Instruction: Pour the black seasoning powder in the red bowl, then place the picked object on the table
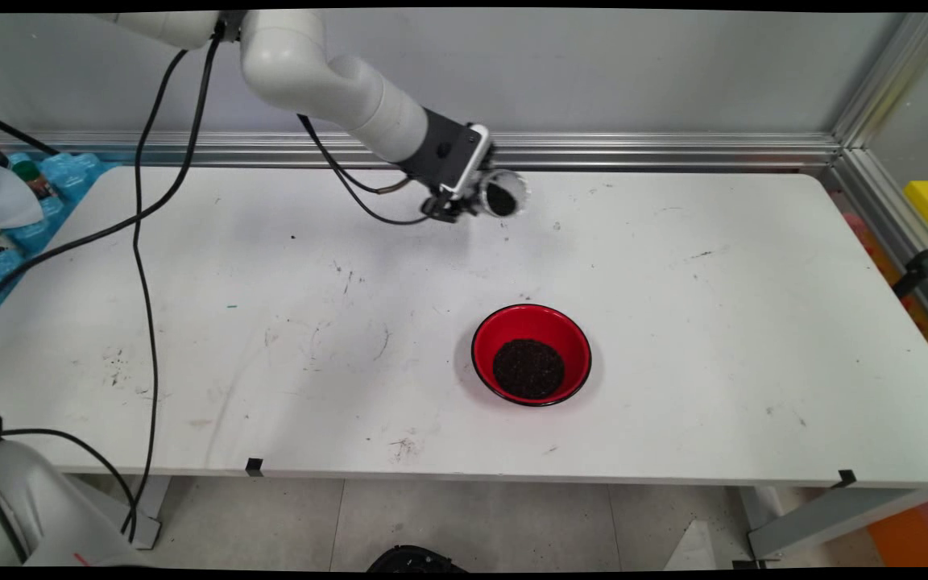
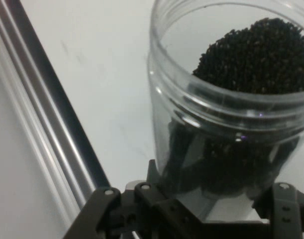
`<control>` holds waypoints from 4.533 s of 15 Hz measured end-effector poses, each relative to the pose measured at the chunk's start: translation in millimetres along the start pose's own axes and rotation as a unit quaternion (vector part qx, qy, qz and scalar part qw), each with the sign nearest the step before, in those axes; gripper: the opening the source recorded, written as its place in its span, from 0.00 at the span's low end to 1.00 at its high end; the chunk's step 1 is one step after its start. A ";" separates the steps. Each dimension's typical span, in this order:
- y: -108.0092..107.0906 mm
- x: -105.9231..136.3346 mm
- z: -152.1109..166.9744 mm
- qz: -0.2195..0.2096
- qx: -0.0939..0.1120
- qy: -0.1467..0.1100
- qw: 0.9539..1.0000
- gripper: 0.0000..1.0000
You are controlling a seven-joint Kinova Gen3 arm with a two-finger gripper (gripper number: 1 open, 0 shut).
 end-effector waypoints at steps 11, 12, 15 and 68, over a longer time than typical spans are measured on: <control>-19.3 -54.9 10.5 -0.155 -0.038 0.036 0.987 0.00; -26.2 -49.2 7.8 -0.168 -0.035 0.054 0.984 0.00; -45.2 -28.3 -0.8 -0.197 -0.026 0.104 0.975 0.00; 0.0 -2.7 63.4 -0.370 -0.111 0.226 0.894 0.00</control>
